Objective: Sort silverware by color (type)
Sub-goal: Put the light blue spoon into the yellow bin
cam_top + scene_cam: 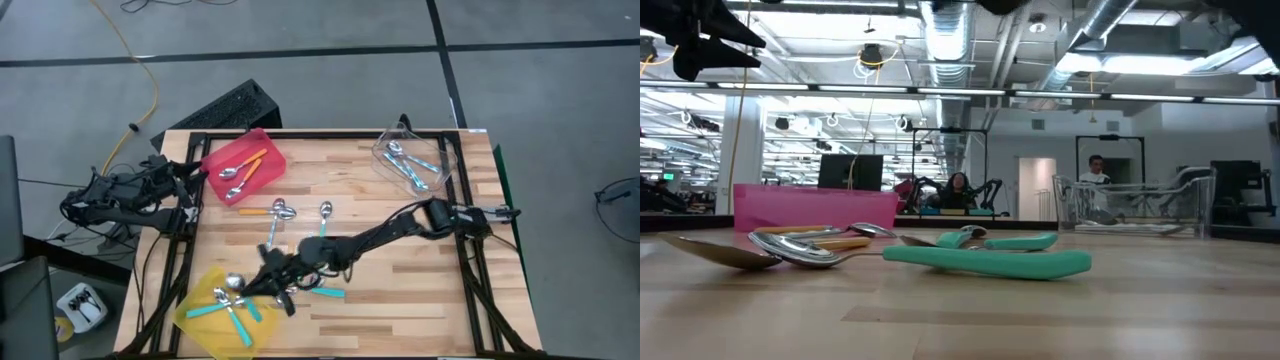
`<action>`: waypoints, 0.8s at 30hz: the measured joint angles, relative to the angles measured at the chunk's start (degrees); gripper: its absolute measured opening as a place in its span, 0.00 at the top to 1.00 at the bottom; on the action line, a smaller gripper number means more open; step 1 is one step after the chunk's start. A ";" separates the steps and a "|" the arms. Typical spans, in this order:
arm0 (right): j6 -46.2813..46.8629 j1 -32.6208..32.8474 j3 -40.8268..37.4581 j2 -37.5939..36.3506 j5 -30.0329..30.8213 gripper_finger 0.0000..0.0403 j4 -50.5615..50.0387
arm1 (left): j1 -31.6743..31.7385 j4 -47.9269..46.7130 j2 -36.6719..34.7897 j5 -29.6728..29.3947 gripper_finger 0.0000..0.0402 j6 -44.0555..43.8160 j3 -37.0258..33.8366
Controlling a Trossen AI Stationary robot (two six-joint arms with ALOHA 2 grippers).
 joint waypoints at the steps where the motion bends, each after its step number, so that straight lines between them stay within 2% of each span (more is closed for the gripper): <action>1: 0.39 0.00 2.47 0.75 -0.89 0.95 -2.93 | 0.01 0.02 0.00 0.00 0.49 -0.03 0.00; 7: 1.71 -0.21 17.33 9.21 -5.52 0.95 -13.30 | 0.00 -0.02 0.00 0.05 0.49 -0.18 0.00; 12: 7.36 -1.21 25.76 14.36 -11.22 0.95 -17.60 | 0.01 -0.02 0.00 0.11 0.49 -0.18 0.00; 17: 16.61 -3.75 27.09 16.70 -12.91 0.95 -18.76 | 0.02 -0.02 0.02 0.15 0.49 -0.18 0.00; 24: 18.89 -5.09 27.22 17.15 -13.59 0.95 -16.43 | 0.00 -0.02 0.02 0.17 0.49 -0.18 0.00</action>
